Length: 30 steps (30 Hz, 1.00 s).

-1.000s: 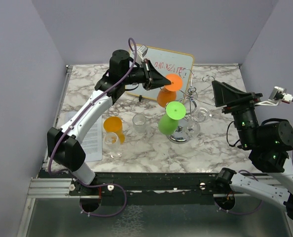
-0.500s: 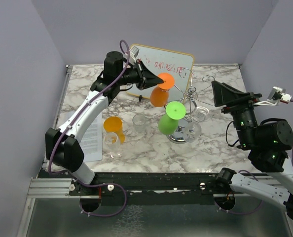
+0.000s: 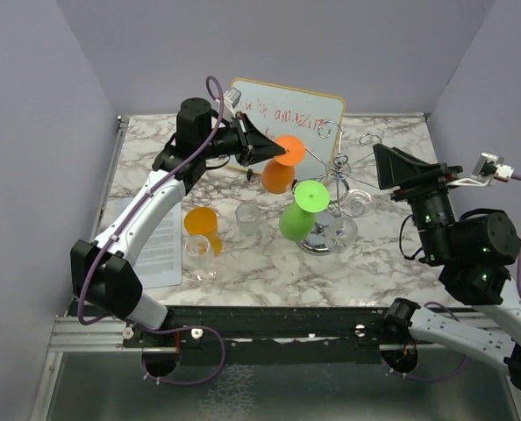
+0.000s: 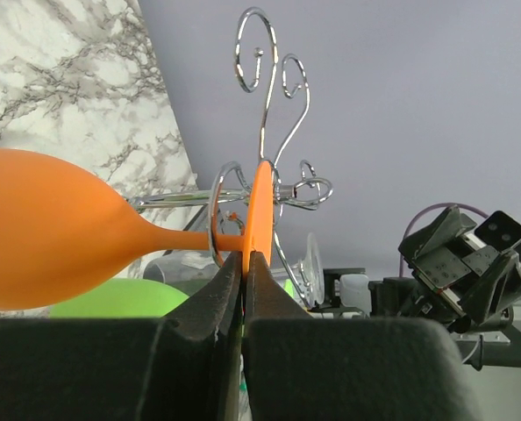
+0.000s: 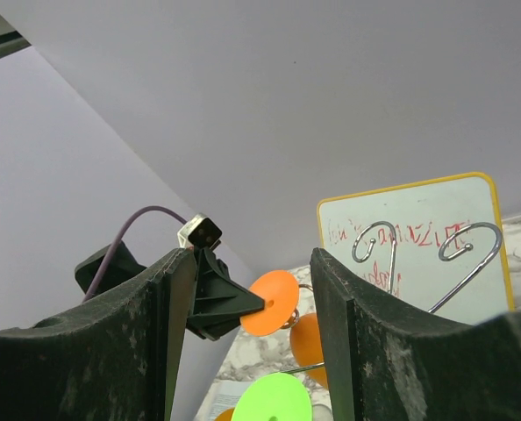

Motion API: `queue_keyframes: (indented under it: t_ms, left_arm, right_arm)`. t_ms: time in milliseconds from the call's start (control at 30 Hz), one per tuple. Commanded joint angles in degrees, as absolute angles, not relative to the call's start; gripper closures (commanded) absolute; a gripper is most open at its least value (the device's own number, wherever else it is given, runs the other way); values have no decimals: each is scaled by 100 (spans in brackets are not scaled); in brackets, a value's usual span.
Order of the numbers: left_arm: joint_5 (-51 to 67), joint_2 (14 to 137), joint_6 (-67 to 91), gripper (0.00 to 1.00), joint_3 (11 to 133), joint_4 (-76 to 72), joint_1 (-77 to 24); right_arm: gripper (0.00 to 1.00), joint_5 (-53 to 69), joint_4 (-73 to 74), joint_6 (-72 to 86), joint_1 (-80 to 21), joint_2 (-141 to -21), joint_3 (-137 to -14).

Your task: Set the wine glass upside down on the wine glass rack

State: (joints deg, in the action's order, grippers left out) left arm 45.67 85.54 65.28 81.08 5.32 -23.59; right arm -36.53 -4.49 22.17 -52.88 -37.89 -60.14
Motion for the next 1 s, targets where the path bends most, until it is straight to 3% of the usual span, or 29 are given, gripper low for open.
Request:
queue_keyframes:
  t_ms: [0,200,667,967]
  left_arm:
    - [4723,8394,6303,93,8011,540,-2320]
    - [4814,8379,6082,80,7963,718,-2320]
    - [4644,7919,5003,34,8046,1638,-2206]
    - [3307,7155,3162,21,7630,3121,-2039]
  right_arm:
    - [40,-3737,-308,2298,-5325,-3827,-5965]
    - [40,-3710,-239,2372,-5320,-3841,-5951]
    - [40,-3656,112,2532,-5323,-3783,-6043]
    - [40,-3735,575,2677,-5323,-3577,-6050]
